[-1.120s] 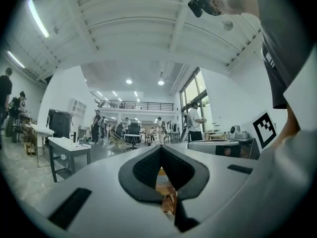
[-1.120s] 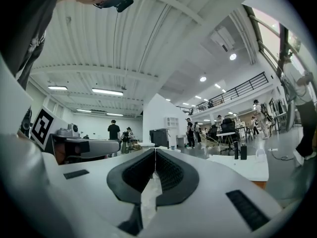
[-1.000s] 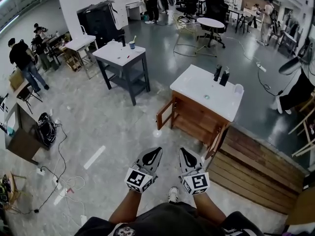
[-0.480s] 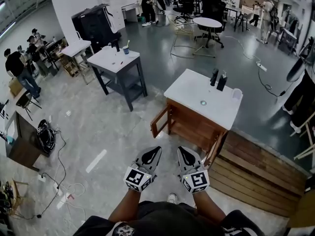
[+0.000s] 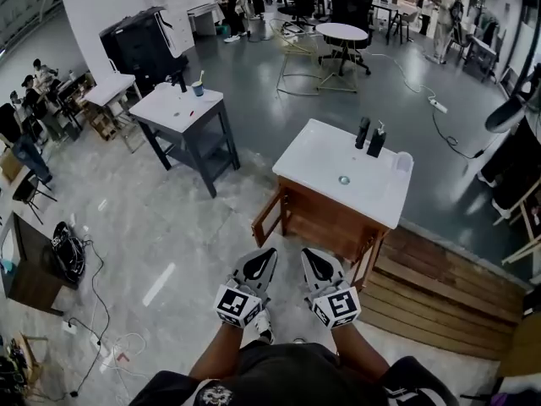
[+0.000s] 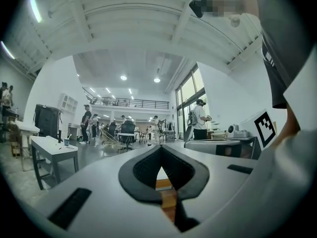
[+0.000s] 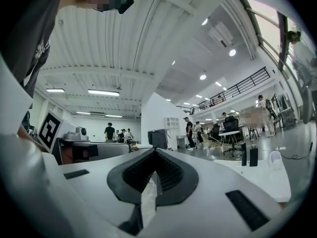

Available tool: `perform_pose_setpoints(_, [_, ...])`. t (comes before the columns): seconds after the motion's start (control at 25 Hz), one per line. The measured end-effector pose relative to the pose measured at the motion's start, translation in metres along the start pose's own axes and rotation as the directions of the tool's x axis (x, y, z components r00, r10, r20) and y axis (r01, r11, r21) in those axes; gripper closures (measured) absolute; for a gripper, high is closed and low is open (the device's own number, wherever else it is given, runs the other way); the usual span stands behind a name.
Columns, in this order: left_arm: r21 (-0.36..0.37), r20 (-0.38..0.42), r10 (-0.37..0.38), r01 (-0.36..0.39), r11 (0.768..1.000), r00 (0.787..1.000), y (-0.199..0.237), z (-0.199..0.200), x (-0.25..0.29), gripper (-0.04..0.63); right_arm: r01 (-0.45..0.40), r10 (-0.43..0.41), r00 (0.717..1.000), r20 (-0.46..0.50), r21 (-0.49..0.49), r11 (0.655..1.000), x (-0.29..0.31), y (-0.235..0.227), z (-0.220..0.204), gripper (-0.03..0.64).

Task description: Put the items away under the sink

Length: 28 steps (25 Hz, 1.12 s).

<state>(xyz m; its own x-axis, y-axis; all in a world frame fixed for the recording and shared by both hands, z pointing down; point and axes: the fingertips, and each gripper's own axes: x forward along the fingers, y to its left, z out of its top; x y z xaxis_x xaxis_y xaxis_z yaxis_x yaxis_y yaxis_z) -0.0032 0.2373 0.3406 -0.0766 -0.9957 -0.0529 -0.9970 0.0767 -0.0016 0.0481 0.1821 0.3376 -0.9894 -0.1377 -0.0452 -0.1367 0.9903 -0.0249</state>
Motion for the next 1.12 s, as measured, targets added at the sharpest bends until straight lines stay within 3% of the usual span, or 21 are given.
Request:
perform_pose_setpoints(0.52, [0.001,0.016,-0.15,0.15,0.989,0.989,0.112,0.007,0.061,0.595,0.152,-0.154,0.988,-0.008,-0.113,0.982,0.11,-0.022,0.004,0.594])
perform_pose_setpoints(1.12, [-0.018,0.001,-0.314,0.314,0.949,0.949,0.117,-0.014,0.1,0.595,0.28,-0.287,0.956,-0.064,-0.097,0.955,0.125,-0.049,-0.024,0.594])
